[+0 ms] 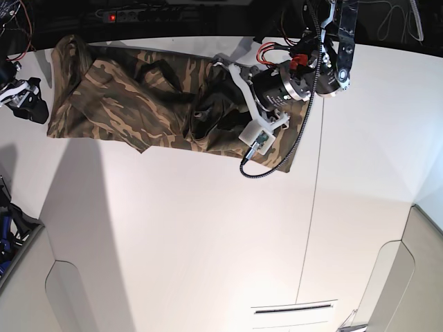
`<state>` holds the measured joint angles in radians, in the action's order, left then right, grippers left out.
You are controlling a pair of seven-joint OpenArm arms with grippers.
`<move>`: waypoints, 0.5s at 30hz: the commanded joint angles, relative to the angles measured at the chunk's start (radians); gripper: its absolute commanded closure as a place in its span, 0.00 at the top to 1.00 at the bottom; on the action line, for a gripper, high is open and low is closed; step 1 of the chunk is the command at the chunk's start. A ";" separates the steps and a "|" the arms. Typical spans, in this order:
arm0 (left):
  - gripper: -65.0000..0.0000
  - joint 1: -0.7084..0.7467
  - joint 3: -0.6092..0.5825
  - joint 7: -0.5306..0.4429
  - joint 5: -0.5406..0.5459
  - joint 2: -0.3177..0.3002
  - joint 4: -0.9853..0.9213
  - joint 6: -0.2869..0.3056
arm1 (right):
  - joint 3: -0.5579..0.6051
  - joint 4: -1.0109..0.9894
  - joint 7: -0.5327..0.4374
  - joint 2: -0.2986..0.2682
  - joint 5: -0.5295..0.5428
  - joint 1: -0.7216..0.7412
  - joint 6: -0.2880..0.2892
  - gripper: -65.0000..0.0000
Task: Fold the T-shirt properly
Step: 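Carry the strip end with the left gripper toward the right gripper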
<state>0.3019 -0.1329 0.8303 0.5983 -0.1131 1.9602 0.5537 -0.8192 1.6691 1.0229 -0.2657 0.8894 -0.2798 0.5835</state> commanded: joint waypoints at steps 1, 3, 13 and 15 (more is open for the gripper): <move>0.60 -0.005 -0.007 -0.023 0.024 0.000 0.016 0.004 | -0.008 0.016 -0.010 -0.018 0.013 -0.005 0.004 0.59; 0.60 -0.005 -0.019 -0.023 0.026 0.000 0.016 0.004 | -0.007 0.014 -0.008 -0.017 0.011 -0.018 0.004 0.64; 0.60 -0.005 -0.038 -0.026 0.011 -0.001 0.016 0.004 | 0.011 -0.127 -0.005 -0.016 0.062 -0.039 0.016 0.65; 0.60 -0.005 -0.038 -0.026 0.010 -0.001 0.016 0.004 | 0.026 -0.168 -0.006 -0.017 0.061 -0.035 0.023 0.65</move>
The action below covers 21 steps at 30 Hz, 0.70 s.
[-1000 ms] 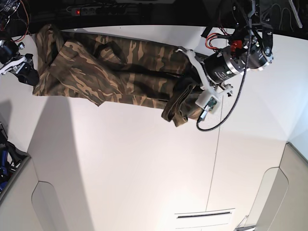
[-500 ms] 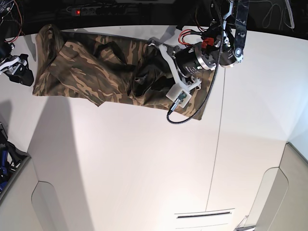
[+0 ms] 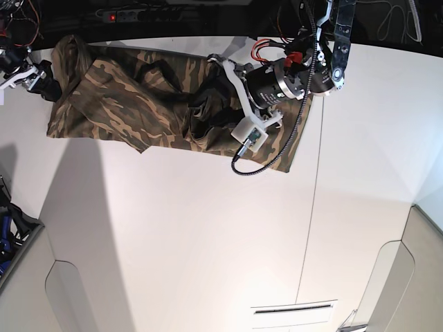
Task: Fold the T-shirt properly
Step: 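Carry the strip end with the left gripper toward the right gripper, then lift the strip with both grippers and fold it over onto itself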
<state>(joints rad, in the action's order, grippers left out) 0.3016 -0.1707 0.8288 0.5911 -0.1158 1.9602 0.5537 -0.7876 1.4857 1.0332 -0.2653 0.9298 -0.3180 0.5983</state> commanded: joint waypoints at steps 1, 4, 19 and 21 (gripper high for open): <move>0.60 -0.005 0.000 -0.024 0.018 0.002 0.016 0.004 | 0.002 -0.003 -0.016 -0.017 0.021 0.008 0.011 0.65; 0.60 -0.005 0.000 -0.023 0.018 0.002 0.016 0.004 | 0.040 -0.027 -0.016 -0.016 0.046 0.007 0.011 0.65; 0.59 -0.005 0.000 -0.021 0.018 0.002 0.016 0.004 | 0.171 -0.027 -0.012 -0.015 0.080 0.008 0.011 0.58; 0.59 -0.005 0.000 -0.023 0.018 0.002 0.016 0.004 | 0.171 -0.027 -0.016 -0.014 0.080 0.008 0.010 0.40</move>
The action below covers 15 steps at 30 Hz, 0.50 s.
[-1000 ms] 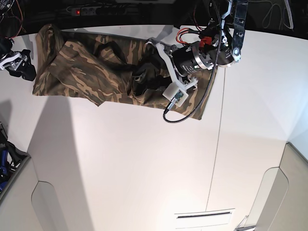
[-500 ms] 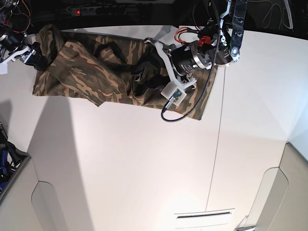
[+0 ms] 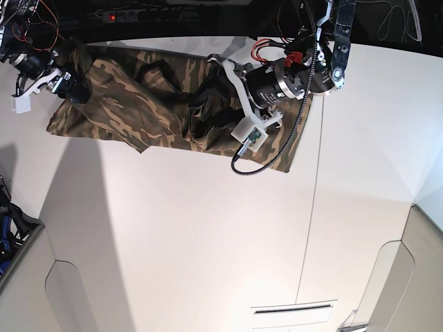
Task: Fold the T-shirt properly
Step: 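Lift the strip with both grippers and fold it over onto itself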
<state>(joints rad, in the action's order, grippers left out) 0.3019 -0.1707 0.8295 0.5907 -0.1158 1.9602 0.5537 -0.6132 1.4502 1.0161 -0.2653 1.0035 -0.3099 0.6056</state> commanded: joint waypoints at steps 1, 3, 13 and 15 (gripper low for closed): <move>0.59 -0.006 0.000 -0.026 0.018 0.002 0.016 0.004 | -0.004 0.009 0.001 -0.015 0.006 0.000 0.003 0.28; 0.59 -0.009 0.000 -0.025 0.018 0.002 0.016 0.004 | -0.005 0.009 -0.001 -0.015 0.006 0.003 0.001 0.02; 0.59 -0.022 0.021 -0.010 0.019 0.002 0.018 0.004 | -0.115 0.010 0.021 -0.046 -0.001 0.061 0.001 0.00; 0.59 -0.022 0.039 -0.010 0.019 0.002 0.019 0.006 | -0.138 0.010 0.028 -0.074 -0.001 0.071 0.001 0.00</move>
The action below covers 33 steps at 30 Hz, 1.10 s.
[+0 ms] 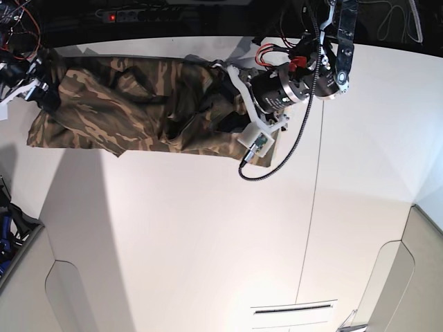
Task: Fold the T-shirt properly
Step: 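Lift the strip with both grippers and fold it over onto itself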
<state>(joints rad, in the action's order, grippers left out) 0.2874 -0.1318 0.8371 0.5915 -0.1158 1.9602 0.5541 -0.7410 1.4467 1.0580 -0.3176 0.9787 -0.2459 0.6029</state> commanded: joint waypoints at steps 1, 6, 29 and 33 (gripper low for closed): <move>0.59 -0.007 0.011 -0.018 0.019 0.002 0.021 0.008 | -0.015 0.014 -0.013 -0.040 0.024 0.010 0.003 0.00; 0.59 -0.007 0.058 -0.003 0.018 0.002 0.023 0.008 | -0.017 0.014 -0.009 -0.154 0.026 0.011 0.003 0.00; 0.59 0.078 0.093 -0.042 -0.026 0.002 -0.185 0.006 | -0.013 0.396 0.117 -0.206 0.137 0.104 0.003 0.00; 0.59 0.076 0.093 -0.055 0.003 0.002 -0.222 0.007 | 0.027 0.514 0.121 -0.111 0.135 0.104 0.003 0.00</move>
<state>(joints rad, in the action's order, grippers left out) 0.3603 -0.0395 0.7761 0.6014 -0.1131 1.7313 0.5648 -0.7090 1.9450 1.2015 -0.4126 1.0824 -0.1520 0.6029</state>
